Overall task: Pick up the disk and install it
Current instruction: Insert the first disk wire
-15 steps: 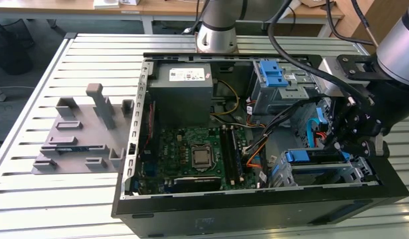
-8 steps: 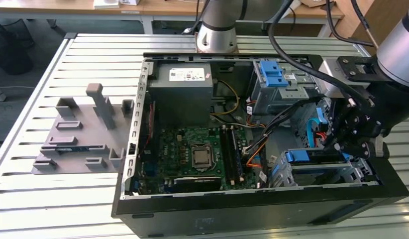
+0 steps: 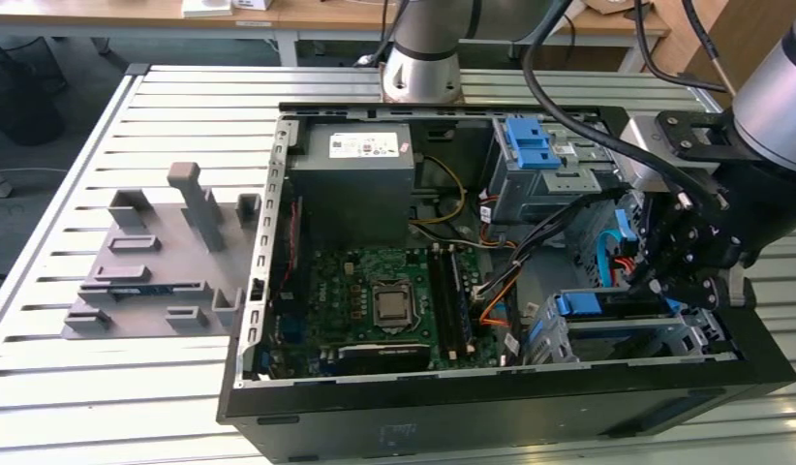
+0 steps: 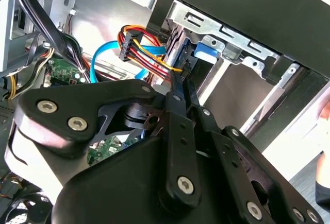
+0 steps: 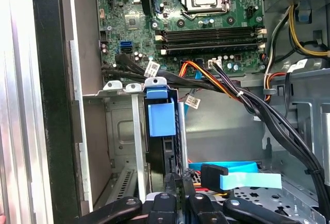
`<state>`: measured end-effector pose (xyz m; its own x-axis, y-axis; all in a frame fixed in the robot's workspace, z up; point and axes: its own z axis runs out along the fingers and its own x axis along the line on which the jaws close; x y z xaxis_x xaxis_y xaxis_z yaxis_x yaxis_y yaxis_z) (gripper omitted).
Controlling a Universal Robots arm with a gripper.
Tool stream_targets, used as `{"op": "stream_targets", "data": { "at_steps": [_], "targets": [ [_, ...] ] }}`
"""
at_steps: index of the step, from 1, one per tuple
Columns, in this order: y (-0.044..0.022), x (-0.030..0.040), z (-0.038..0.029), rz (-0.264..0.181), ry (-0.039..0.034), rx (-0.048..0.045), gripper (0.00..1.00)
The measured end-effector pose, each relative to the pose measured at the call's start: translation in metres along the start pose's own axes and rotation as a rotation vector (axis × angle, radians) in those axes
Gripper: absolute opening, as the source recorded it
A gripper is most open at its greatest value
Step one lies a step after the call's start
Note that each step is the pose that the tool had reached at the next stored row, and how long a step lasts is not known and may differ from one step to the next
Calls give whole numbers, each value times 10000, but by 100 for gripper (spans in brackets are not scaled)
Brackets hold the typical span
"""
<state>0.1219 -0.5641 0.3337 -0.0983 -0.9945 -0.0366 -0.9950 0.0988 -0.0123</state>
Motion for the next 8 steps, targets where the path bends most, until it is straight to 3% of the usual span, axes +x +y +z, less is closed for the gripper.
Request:
{"op": "stream_targets", "data": {
  "at_steps": [8],
  "targets": [
    [0, 0, -3, -17, -65, -17, 16]
  ]
}}
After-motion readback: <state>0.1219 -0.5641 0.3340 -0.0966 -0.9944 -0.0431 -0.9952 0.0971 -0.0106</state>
